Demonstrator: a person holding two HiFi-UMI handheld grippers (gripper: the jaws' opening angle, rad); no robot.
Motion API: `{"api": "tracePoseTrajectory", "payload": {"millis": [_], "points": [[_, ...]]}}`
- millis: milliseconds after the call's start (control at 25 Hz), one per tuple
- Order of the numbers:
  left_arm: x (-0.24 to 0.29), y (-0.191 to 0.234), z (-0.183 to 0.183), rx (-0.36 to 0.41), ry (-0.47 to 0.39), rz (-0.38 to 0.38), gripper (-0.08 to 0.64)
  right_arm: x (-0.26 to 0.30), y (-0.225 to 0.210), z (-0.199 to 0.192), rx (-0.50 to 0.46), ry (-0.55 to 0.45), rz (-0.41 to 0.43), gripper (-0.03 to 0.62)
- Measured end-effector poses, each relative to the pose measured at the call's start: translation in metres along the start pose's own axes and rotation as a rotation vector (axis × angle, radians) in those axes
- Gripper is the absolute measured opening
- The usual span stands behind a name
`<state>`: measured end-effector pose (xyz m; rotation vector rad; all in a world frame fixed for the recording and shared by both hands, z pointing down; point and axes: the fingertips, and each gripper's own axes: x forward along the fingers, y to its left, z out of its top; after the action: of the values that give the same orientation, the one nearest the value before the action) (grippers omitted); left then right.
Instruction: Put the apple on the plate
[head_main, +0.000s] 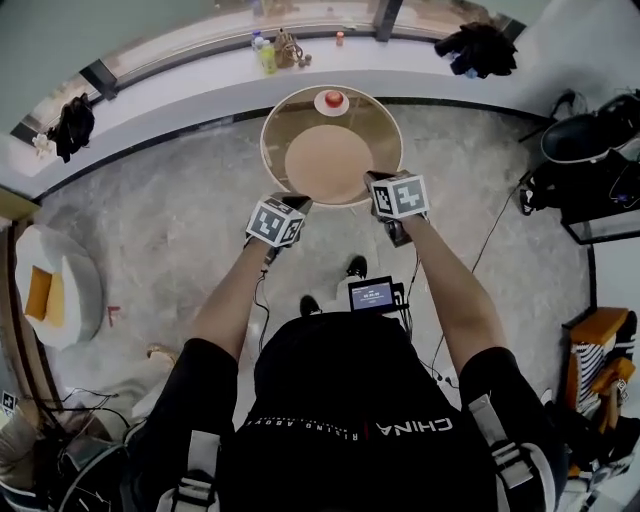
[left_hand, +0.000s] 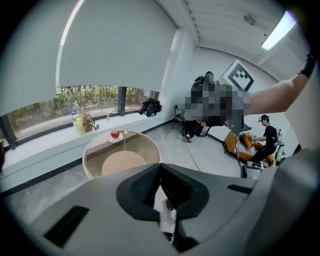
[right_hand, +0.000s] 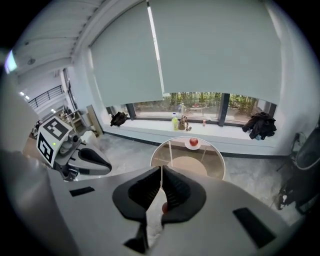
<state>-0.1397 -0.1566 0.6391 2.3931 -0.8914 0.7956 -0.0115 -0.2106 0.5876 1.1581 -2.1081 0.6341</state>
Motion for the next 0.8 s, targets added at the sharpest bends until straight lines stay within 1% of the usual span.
{"api": "tracePoseTrajectory", "payload": {"millis": [80,200,320,440,520,600,680,800], "points": [[-0.004,-0.011,-0.004,-0.015,-0.026,0.024,0.017,-0.014,0.0,-0.014,-0.022,0.016,-0.012,0.037],[-0.004,-0.029,-0.007,-0.039,-0.042,0.026,0.017,-0.028,0.001,-0.03,-0.03,0.028,-0.014,0.035],[0.0,-0.051,-0.013,-0.048,-0.032,0.018,0.017,-0.037,0.008,-0.047,-0.049,0.033,0.003,0.035],[0.01,-0.072,-0.015,-0.063,-0.007,0.03,0.017,-0.054,0.011,-0.065,-0.089,0.035,0.035,0.035],[0.021,-0.084,-0.007,-0.06,0.008,0.044,0.017,-0.064,0.001,-0.073,-0.133,0.039,0.046,0.037],[0.03,-0.096,0.009,-0.052,0.003,0.052,0.017,-0.073,-0.019,-0.076,-0.169,0.036,0.027,0.035],[0.036,-0.111,0.024,-0.055,-0.02,0.031,0.017,-0.081,-0.035,-0.075,-0.192,0.025,0.01,0.037],[0.038,-0.129,0.043,-0.038,-0.04,0.004,0.017,-0.086,-0.041,-0.071,-0.215,-0.003,0.033,0.035]]}}
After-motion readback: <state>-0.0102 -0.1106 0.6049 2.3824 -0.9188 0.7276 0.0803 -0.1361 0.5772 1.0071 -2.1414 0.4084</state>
